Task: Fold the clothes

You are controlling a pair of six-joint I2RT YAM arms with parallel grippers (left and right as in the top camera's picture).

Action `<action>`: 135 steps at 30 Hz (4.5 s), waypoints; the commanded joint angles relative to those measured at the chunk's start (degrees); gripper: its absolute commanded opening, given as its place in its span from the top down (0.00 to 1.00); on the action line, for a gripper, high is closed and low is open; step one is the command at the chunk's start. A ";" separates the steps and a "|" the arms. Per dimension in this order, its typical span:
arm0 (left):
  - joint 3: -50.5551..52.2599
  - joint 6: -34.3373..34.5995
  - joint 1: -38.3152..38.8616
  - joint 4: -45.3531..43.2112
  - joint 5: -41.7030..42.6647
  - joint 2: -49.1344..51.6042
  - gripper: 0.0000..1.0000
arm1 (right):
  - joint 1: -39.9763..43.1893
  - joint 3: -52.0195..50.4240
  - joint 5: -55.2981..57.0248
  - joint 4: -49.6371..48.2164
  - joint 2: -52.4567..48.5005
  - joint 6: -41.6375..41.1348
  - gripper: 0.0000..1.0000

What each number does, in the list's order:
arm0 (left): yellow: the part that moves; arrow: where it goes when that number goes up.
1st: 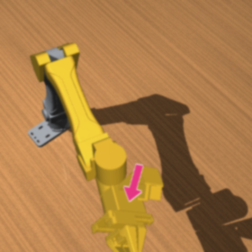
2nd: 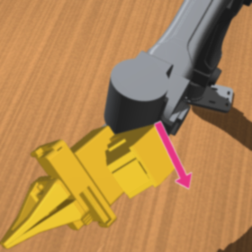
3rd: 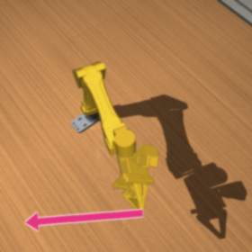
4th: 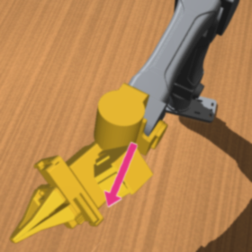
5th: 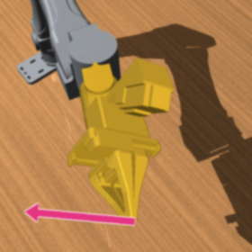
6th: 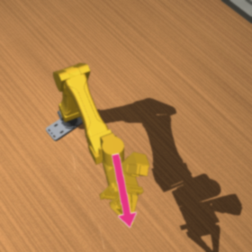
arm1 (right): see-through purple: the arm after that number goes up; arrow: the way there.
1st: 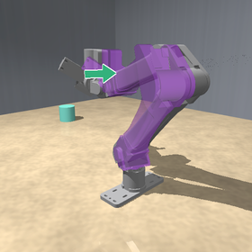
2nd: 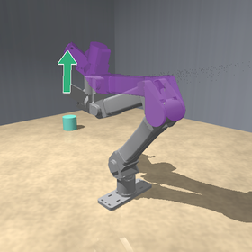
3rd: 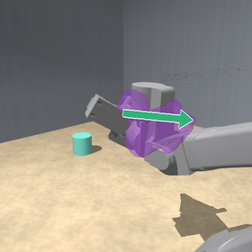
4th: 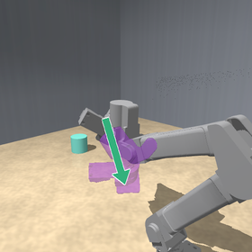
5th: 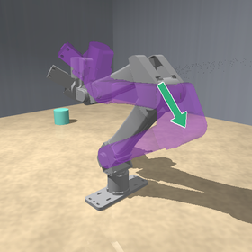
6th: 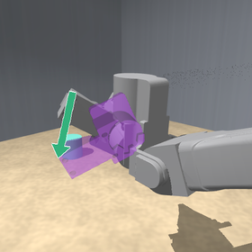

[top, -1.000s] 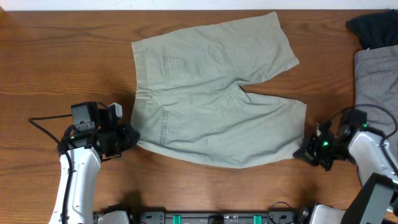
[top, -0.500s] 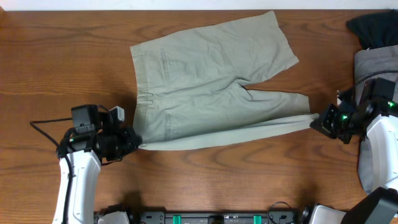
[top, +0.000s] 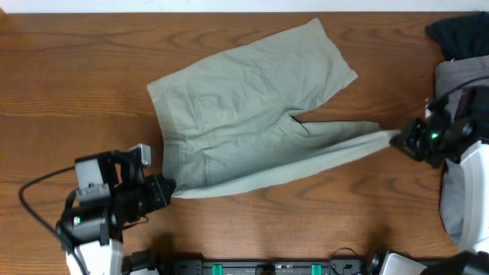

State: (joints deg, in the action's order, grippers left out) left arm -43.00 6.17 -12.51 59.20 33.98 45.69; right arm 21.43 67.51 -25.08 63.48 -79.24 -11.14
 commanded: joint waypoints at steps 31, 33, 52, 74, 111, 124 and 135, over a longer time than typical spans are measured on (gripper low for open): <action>-1.73 6.64 0.22 -48.76 -11.26 27.54 0.94 | -15.32 4.20 -6.88 -77.94 -30.25 -29.51 0.99; -1.73 7.82 0.22 -51.08 -13.60 30.21 0.94 | -16.48 4.20 -6.88 -81.88 -33.05 -31.43 0.99; -1.81 14.51 0.22 -63.12 -12.04 33.81 0.94 | -18.53 17.42 -12.96 -76.24 -43.56 -40.87 0.99; -1.84 9.18 0.22 -66.03 -19.39 36.61 0.95 | -26.14 40.70 -3.17 -60.48 -49.46 -42.16 0.99; -2.03 4.50 -0.26 -50.93 -20.76 26.01 0.26 | -21.81 43.50 -39.47 -94.03 -58.82 -45.38 0.06; -3.82 3.41 -0.26 -34.14 -13.70 11.61 0.26 | -27.19 44.70 -4.85 -58.47 -28.98 -25.09 0.01; -3.85 1.97 4.81 -29.11 -13.44 21.35 0.26 | -34.88 45.64 28.61 -23.12 -32.63 -5.07 0.09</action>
State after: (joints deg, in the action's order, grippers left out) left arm -45.69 9.10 -9.69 29.76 19.55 64.14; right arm -14.50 114.15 -5.41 37.67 -104.95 -21.82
